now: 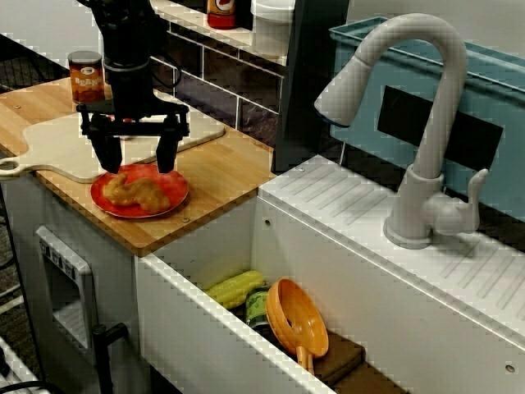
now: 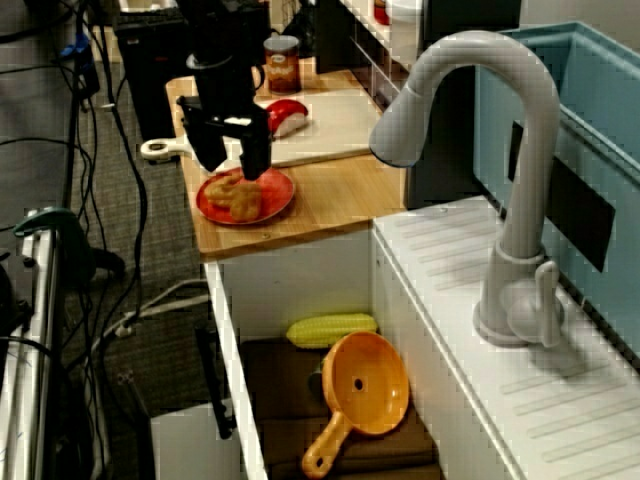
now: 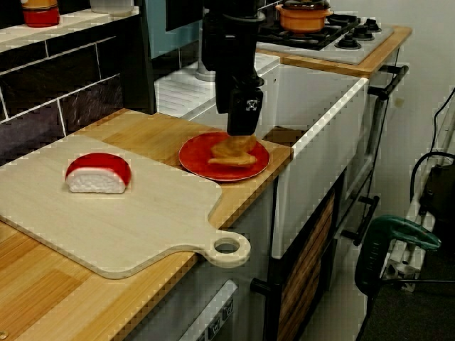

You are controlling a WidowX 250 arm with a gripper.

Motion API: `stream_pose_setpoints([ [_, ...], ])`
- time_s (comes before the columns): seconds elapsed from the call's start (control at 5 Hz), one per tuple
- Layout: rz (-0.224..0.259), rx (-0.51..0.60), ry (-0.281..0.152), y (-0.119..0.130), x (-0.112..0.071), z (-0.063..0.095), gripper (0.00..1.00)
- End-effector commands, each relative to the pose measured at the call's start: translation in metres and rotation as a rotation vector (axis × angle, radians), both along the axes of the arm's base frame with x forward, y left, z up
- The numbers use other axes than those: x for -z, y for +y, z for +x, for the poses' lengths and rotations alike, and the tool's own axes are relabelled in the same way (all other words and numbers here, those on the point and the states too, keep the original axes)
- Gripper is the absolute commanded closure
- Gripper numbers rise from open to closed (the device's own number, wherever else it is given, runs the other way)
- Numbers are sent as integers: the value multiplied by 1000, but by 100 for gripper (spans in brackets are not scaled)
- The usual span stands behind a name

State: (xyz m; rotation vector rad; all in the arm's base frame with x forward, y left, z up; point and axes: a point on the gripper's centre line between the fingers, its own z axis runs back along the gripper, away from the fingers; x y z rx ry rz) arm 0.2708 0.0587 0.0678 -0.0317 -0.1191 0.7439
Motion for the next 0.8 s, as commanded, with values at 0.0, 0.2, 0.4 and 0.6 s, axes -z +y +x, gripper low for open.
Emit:
stream_pose_setpoints([
  [0.0, 32, 249, -72, -2, -17, 1, 0],
  [0.2, 96, 500, -94, -6, -18, 8, 0],
  [0.4, 144, 754, -78, -9, -20, 18, 0],
  [0.6, 196, 1005, -88, -17, -20, 20, 0],
])
